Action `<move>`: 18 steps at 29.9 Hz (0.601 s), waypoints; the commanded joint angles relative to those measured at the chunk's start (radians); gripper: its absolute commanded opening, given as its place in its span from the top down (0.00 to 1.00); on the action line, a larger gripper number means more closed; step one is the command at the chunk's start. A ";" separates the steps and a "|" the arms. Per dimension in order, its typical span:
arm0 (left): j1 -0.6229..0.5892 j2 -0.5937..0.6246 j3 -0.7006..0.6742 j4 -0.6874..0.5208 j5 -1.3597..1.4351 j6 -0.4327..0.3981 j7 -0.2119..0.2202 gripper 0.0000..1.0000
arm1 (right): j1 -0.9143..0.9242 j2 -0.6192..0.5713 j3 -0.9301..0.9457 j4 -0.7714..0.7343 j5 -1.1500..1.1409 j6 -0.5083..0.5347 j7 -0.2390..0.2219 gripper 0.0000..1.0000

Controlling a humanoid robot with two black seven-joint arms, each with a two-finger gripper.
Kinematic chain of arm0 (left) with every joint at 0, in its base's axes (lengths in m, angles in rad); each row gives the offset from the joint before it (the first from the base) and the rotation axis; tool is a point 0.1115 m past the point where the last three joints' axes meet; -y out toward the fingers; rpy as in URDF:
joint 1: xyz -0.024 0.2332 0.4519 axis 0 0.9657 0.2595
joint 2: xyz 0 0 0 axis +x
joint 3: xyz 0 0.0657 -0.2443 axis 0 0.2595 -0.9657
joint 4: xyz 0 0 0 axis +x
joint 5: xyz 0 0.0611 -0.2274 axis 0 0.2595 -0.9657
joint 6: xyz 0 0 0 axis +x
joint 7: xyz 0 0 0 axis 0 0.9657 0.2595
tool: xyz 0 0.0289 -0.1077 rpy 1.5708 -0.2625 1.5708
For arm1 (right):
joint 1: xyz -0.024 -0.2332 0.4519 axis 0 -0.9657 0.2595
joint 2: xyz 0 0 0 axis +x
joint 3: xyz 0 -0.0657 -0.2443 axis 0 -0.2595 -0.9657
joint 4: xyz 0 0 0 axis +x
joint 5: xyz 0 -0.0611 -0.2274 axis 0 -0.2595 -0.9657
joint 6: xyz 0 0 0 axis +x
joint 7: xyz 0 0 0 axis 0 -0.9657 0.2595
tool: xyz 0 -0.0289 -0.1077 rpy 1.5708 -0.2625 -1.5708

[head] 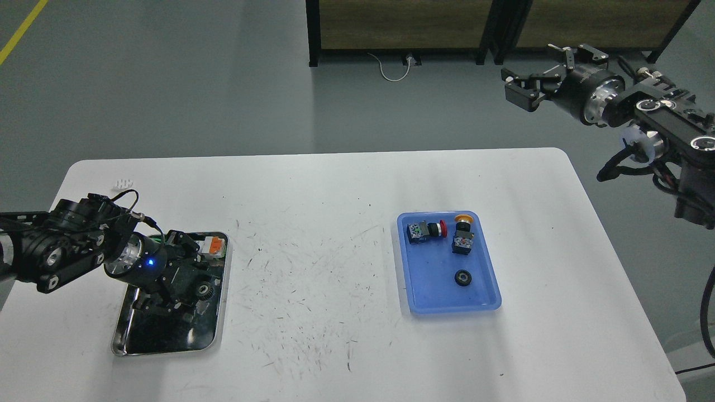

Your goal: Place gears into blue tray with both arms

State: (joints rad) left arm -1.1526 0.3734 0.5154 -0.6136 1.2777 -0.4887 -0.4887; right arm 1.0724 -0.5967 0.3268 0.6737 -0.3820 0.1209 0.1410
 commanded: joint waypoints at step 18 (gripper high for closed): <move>0.001 -0.011 0.020 -0.002 0.000 0.000 0.000 0.39 | -0.005 -0.002 0.000 0.000 -0.002 0.000 -0.001 0.05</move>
State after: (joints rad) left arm -1.1521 0.3620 0.5348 -0.6151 1.2776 -0.4887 -0.4888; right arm 1.0676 -0.5983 0.3268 0.6735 -0.3833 0.1212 0.1410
